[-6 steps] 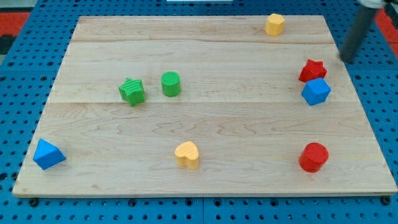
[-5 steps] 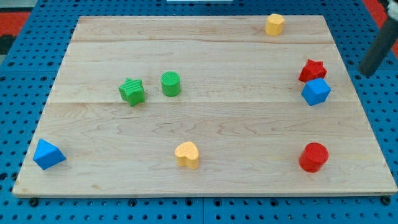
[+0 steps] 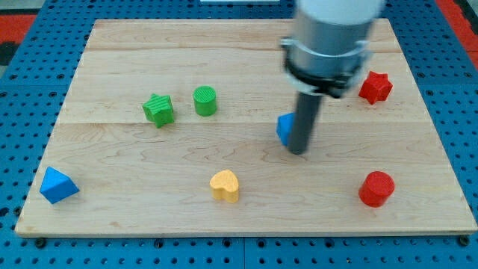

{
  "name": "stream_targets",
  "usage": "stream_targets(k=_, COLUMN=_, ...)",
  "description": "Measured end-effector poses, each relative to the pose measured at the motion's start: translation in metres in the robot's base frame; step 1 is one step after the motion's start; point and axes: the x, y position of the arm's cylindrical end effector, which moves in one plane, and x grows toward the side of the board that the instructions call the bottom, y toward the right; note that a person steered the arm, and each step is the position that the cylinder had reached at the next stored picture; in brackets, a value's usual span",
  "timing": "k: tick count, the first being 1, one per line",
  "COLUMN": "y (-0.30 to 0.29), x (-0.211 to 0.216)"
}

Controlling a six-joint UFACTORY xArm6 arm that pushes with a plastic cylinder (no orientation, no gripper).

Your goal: Move the blue cube to the center

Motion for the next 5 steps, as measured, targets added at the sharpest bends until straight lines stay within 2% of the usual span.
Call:
stream_targets(k=1, y=-0.001, x=-0.007)
stream_targets(k=2, y=0.057, x=0.002)
stream_targets(k=3, y=0.026, x=-0.031)
stream_targets(k=4, y=-0.063, x=-0.076)
stream_targets(k=5, y=-0.027, x=-0.089)
